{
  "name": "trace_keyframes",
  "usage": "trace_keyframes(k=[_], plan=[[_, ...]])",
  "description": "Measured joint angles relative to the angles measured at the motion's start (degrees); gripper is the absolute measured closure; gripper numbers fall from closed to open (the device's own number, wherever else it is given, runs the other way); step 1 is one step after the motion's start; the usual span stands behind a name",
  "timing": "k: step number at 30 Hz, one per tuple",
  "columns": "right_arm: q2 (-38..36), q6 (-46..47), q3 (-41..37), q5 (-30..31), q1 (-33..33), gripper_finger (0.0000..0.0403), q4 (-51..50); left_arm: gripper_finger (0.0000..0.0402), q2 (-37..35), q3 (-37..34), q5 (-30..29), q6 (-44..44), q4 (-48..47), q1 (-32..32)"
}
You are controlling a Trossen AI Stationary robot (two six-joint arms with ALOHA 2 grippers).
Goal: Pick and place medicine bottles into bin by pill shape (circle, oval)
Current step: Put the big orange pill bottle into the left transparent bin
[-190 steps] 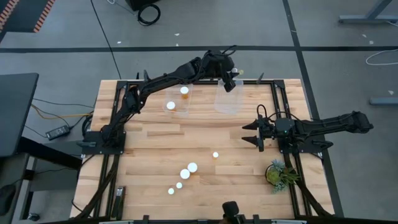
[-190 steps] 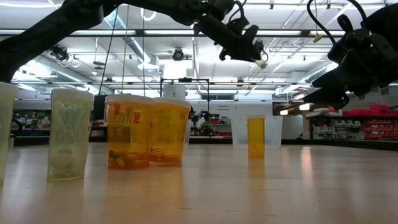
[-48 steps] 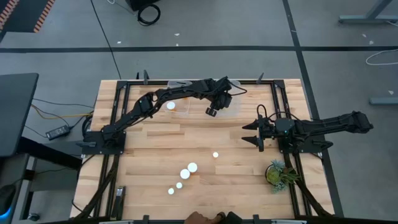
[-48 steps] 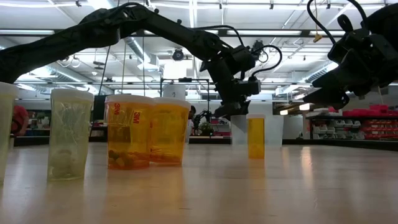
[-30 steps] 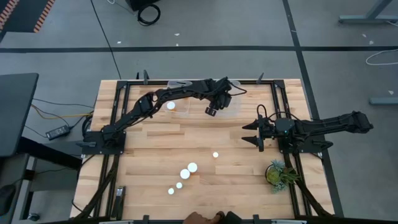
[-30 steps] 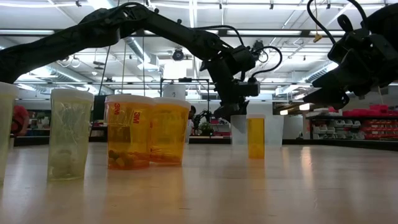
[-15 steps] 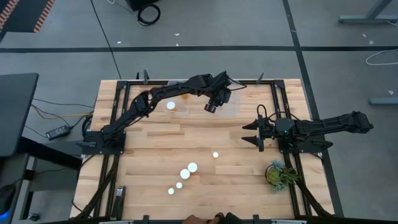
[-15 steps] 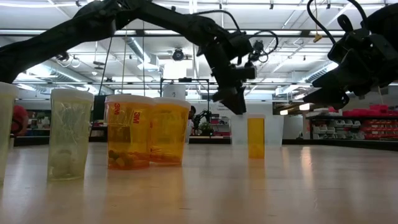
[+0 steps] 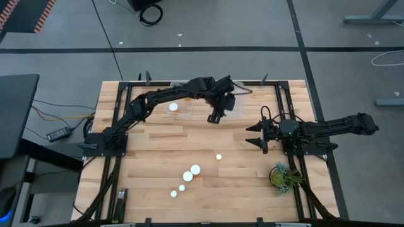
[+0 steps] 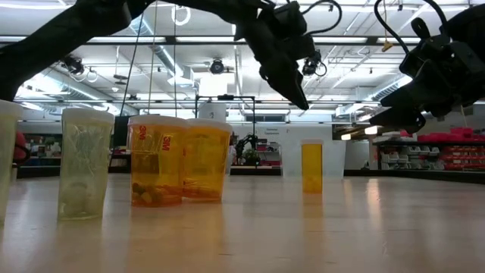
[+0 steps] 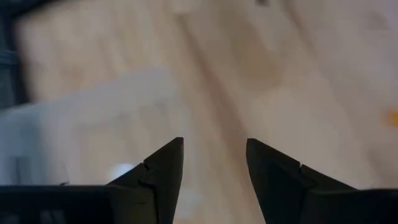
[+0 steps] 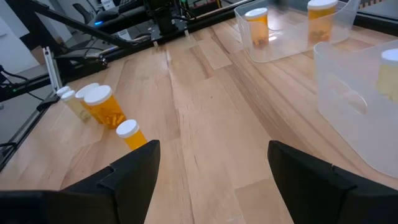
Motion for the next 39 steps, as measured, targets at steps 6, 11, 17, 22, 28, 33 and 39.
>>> trace_keyframes(k=[6,11,17,22,28,33,39], plan=[[0.00,0.00,-0.01,0.00,0.00,0.0098,-0.01,0.0216,0.00,-0.02,3.19,-3.08,-6.42,-3.45],[0.00,0.00,-0.02,0.00,0.00,0.0098,-0.02,0.0210,0.00,-0.02,4.45,-4.87,-8.90,-7.16],[0.00,0.00,0.00,0.00,0.00,0.0098,0.00,0.0215,0.50,-0.09,4.48,-5.74,-9.29,-11.21],[0.00,-0.01,0.00,0.00,0.00,0.0098,-0.02,0.0226,0.27,-0.11,-0.97,-8.49,-14.78,-13.57],[0.01,0.00,-0.02,0.00,0.00,0.0098,0.00,0.0244,-2.08,-0.04,-1.59,-21.29,-25.18,-15.74],[0.01,0.00,0.00,0.00,0.00,0.0098,-0.02,0.0252,-2.08,-0.07,-1.63,-34.95,-30.91,-18.30],[0.00,-0.02,0.00,0.00,0.00,0.0098,-0.02,0.0244,-1.97,-0.33,-1.78,-44.27,-31.10,-22.19]])
